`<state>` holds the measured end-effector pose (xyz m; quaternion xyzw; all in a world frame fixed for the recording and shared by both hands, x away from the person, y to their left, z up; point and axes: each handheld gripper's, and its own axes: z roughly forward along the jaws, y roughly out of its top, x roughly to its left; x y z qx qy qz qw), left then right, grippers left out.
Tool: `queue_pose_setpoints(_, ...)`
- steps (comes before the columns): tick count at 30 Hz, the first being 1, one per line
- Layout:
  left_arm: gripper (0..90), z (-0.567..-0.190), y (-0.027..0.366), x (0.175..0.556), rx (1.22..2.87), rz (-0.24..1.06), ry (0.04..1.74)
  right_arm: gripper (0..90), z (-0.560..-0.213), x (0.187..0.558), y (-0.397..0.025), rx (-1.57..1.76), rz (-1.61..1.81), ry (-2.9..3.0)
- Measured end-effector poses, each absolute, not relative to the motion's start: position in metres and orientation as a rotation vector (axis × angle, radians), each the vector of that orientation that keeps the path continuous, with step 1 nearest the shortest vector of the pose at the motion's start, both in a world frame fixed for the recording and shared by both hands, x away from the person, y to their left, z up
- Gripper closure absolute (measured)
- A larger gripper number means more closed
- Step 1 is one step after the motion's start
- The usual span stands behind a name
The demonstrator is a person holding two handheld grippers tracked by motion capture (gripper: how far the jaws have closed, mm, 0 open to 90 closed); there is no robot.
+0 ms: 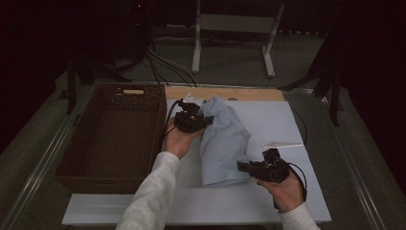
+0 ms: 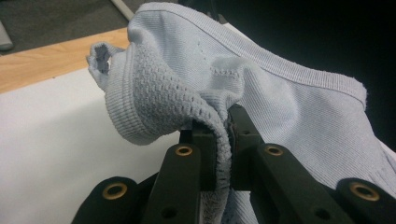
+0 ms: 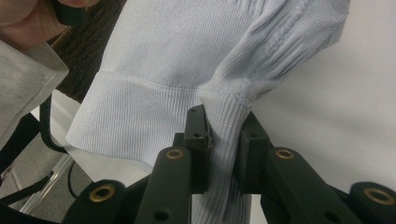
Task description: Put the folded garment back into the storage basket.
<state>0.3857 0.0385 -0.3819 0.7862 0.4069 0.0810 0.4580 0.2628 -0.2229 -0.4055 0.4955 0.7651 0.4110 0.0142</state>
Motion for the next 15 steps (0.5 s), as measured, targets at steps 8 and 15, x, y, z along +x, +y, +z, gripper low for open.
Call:
queue_pose_setpoints(8,84.2,-0.374,0.045,0.385,1.927,0.215,1.01,78.2,-0.4,0.266,-0.216,1.521,1.291,2.389)
queue_pose_setpoints(15,84.2,-0.37,0.054,0.386,1.917,0.218,1.022,78.2,-0.396,0.27,-0.208,1.506,1.306,2.4)
